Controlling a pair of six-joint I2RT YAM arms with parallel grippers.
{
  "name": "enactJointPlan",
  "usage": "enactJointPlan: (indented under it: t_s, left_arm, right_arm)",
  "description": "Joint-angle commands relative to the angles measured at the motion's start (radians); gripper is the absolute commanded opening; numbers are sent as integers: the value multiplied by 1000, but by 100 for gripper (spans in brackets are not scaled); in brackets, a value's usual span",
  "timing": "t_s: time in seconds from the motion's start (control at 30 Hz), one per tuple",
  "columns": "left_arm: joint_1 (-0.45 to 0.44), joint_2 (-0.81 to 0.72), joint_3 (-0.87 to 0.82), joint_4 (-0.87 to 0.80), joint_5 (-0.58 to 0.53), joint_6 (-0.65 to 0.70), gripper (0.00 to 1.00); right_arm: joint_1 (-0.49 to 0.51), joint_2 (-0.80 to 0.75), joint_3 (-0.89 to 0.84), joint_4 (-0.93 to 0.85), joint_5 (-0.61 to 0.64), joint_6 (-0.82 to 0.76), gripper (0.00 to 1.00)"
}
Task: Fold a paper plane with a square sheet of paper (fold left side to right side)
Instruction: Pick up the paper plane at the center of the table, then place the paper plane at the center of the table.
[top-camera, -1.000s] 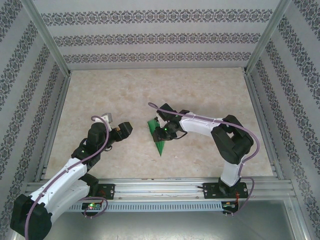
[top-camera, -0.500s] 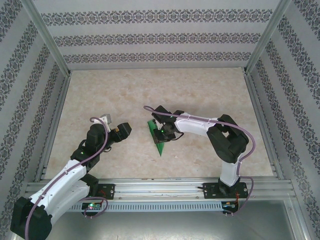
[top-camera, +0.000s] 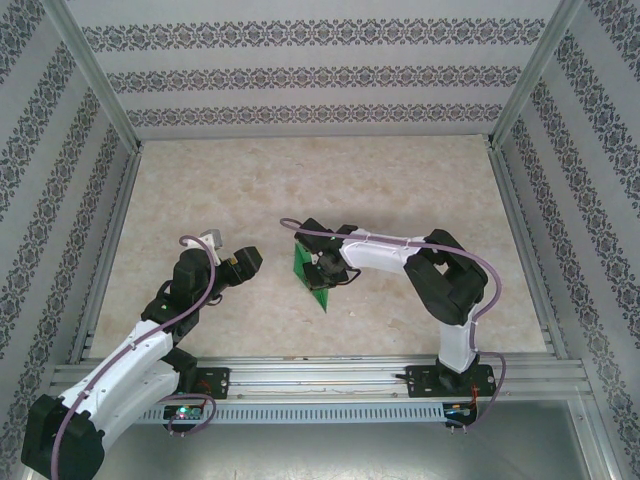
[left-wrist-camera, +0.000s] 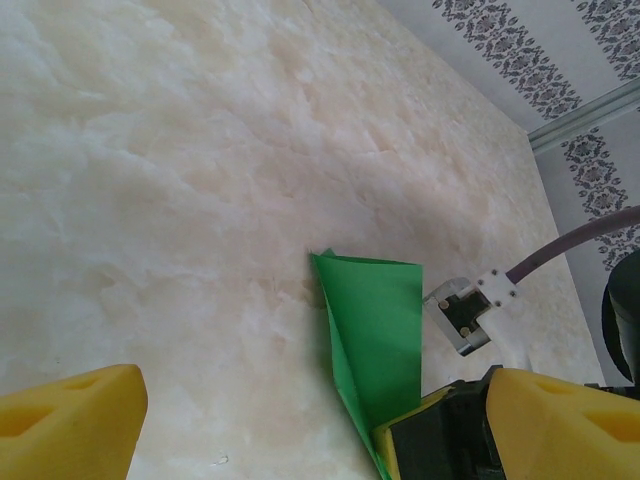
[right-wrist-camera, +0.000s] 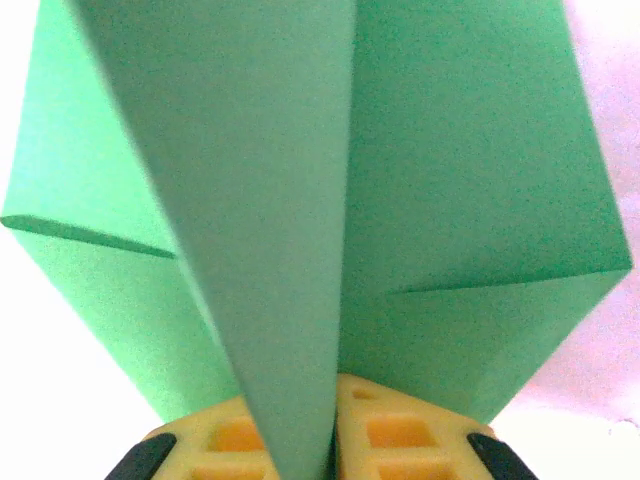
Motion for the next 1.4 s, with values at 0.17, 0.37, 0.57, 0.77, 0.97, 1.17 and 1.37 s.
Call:
enactJointPlan:
  t_s: [0.17, 0.37, 0.57, 0.77, 0.97, 1.17, 1.37]
  left_arm:
    - [23, -17, -17, 27, 16, -13, 88]
    - [27, -19, -15, 27, 17, -12, 88]
    - [29, -22, -17, 29, 25, -6, 89]
    - [36, -38, -13, 13, 64, 35, 92]
    - [46, -10, 29, -61, 176, 127, 97]
    - [48, 18, 53, -88, 235, 179, 100]
    - [50, 26, 64, -105, 249, 190, 100]
  right_arm:
    - [15, -22, 31, -39, 64, 34, 7]
    - [-17, -82, 74, -97, 119, 35, 4]
    - [-119, -53, 156, -128, 126, 38, 1]
    - [-235, 43, 286, -156, 100, 7, 0]
    - [-304, 161, 430, -211, 99, -24, 2]
    - [-315, 292, 612, -311, 118, -71, 2]
    - [-320, 383, 724, -368, 142, -81, 2]
